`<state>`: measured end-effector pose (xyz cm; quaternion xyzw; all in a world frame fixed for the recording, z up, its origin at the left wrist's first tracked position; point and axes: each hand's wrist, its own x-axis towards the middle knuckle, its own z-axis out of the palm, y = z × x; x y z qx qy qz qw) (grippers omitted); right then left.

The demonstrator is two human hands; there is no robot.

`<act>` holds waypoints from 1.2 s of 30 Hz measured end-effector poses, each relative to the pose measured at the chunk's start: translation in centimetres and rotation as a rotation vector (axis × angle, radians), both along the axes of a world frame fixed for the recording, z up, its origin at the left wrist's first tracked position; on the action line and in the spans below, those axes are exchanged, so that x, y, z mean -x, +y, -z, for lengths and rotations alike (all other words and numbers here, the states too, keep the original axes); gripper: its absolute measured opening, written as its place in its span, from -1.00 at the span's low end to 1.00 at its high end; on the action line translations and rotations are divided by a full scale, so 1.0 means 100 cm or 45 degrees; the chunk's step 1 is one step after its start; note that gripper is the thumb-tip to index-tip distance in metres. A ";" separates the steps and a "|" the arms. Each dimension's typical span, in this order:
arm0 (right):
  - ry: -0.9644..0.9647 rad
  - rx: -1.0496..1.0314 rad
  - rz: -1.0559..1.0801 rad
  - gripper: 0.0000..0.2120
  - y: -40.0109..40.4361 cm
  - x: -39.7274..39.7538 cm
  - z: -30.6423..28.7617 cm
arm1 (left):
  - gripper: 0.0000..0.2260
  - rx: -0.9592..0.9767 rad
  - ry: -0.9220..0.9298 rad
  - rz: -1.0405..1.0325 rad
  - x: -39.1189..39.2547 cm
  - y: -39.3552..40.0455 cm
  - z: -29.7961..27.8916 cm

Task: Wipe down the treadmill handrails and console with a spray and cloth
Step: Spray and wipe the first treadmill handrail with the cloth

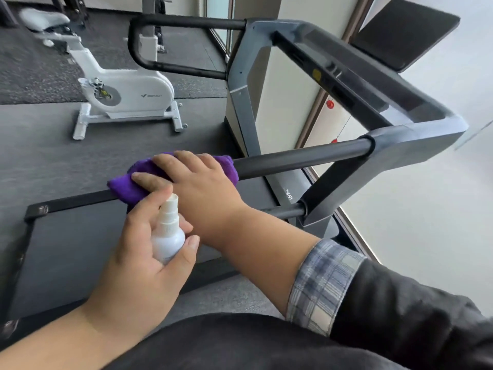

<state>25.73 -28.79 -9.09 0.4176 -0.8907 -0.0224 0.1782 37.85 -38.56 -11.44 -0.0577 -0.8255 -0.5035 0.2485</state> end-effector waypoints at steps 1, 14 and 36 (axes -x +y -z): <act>-0.045 0.079 0.026 -0.45 0.009 0.006 -0.002 | -0.36 0.004 -0.015 -0.023 0.002 0.004 0.000; -0.049 0.441 0.270 -0.55 0.198 0.082 -0.005 | -0.38 0.104 -0.076 -0.008 0.050 0.113 -0.012; -0.112 0.307 0.129 -0.24 0.273 0.126 -0.012 | -0.32 0.171 -0.137 -0.180 0.071 0.224 0.003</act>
